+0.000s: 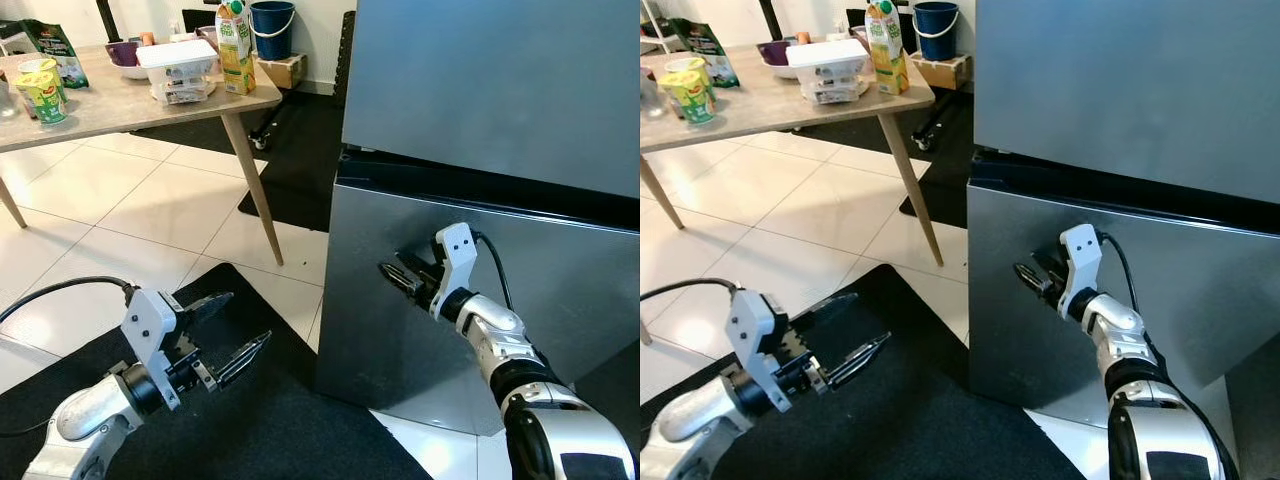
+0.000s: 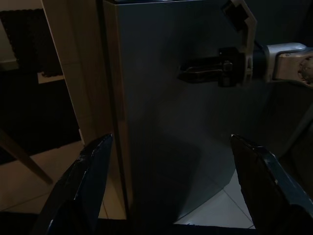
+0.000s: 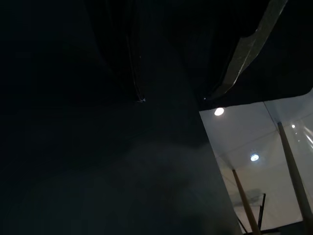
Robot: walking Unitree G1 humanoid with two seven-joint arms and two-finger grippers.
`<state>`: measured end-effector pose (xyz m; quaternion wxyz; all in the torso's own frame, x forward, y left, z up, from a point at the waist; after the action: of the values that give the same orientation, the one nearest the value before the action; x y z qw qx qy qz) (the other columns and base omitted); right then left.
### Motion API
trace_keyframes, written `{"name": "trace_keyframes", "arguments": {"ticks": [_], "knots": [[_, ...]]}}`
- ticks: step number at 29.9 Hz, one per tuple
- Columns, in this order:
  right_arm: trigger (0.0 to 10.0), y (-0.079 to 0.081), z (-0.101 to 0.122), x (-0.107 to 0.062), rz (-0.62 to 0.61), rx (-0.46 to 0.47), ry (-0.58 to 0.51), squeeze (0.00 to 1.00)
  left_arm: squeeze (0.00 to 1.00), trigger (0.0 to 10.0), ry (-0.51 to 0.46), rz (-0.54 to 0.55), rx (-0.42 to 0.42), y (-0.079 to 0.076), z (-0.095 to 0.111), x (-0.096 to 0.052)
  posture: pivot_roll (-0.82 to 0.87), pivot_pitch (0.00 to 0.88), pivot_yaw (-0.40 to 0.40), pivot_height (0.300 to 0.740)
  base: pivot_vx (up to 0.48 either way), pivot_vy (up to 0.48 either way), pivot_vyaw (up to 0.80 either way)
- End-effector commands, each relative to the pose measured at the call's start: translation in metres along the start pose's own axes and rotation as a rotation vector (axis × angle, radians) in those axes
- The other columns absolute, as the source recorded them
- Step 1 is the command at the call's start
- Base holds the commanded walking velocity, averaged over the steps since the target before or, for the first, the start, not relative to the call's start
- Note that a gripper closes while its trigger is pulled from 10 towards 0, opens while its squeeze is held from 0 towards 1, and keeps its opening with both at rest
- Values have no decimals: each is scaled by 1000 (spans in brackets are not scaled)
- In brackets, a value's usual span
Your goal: Restocking fridge
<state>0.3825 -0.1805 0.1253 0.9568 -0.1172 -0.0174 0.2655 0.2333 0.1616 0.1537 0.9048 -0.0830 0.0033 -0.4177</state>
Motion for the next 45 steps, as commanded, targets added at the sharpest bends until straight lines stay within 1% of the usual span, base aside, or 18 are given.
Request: {"name": "trace_keyframes", "arguments": {"ticks": [1,4,10,15,17,25,32,37,41,42,44,45], "knots": [[10000,3,1,4,-3,-9,7,0,0,10000,-3,-17,-9,-6,-2,5,46,130,13,740,0,0,0],[10000,1,6,8,-20,-16,-1,0,0,10000,-5,-20,-10,-6,-2,6,48,130,13,740,0,0,0],[10000,-4,10,11,-67,-45,16,0,0,10000,-3,-16,-7,-5,-2,6,44,128,16,740,0,0,0],[10000,-6,12,12,-81,-56,20,0,0,10000,-3,-17,-8,-5,-2,6,46,127,14,740,0,0,0],[10000,-11,17,15,-105,-87,34,0,0,10000,-6,-23,-8,-7,-3,9,45,128,13,740,0,0,0],[10000,-15,24,18,-126,-100,33,0,0,10000,-9,-26,-6,-8,-3,11,45,129,13,740,0,0,0],[10000,-19,38,26,-162,-130,24,0,0,10000,-11,-27,-1,-8,-2,11,50,130,11,740,0,0,0],[10000,-21,43,29,-180,-138,21,0,0,10000,-12,-28,2,-8,-1,12,51,131,12,740,0,0,0],[10000,-19,41,29,-168,-132,20,0,0,10000,-13,-29,4,-8,-1,12,49,131,11,740,0,0,0],[10000,-13,35,28,-134,-121,28,0,0,10000,-14,-29,4,-7,-1,12,48,133,11,740,0,0,0],[10000,-12,34,28,-125,-119,31,0,0,10000,-14,-28,4,-7,-1,12,48,133,11,740,0,0,0],[10000,-5,26,26,-75,-109,40,0,0,10000,-15,-29,3,-8,-1,13,45,133,12,740,0,0,0]]}}
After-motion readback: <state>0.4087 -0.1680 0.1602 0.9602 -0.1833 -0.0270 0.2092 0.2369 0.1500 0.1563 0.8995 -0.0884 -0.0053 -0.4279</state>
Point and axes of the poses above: a point about 5 cm out from each wrist's last joint towards the gripper, its own x axis pointing out of the wrist towards the gripper, its own z axis along the axis of the wrist's last joint, y = z × x, the point moved 2 cm from there along x, pointing out of the wrist towards the gripper, and after that the axes turned 14 degrees about -x, right-handed, at the moved point
